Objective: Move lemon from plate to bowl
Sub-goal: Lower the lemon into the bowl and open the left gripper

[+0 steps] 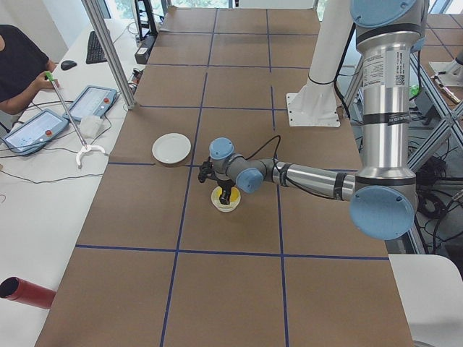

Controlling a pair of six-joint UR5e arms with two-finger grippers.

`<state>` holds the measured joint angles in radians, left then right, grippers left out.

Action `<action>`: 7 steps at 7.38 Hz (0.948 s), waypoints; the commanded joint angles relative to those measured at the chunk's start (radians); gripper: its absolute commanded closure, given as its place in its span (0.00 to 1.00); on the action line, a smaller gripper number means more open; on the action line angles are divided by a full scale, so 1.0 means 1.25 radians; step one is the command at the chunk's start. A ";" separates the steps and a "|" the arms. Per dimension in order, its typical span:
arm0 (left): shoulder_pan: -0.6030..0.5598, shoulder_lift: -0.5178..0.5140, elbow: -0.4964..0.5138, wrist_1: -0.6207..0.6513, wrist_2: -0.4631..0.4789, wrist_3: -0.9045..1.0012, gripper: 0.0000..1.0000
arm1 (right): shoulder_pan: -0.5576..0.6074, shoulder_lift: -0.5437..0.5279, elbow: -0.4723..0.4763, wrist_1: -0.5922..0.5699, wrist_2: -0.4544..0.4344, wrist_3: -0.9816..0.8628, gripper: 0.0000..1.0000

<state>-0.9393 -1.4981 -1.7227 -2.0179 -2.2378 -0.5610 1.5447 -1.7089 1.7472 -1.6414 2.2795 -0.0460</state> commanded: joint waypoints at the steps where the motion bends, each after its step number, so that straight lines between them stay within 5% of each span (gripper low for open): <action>1: 0.000 -0.008 0.001 -0.001 0.000 0.005 0.75 | 0.000 0.000 0.000 0.000 0.000 0.000 0.00; 4: 0.000 -0.013 0.027 -0.001 0.001 0.006 0.71 | 0.000 0.000 0.000 0.000 0.000 0.000 0.00; 7: 0.000 -0.024 0.029 -0.001 0.001 0.006 0.42 | 0.000 0.000 0.000 0.000 0.000 0.000 0.00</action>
<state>-0.9388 -1.5254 -1.6872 -2.0187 -2.2366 -0.5539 1.5447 -1.7088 1.7472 -1.6414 2.2795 -0.0460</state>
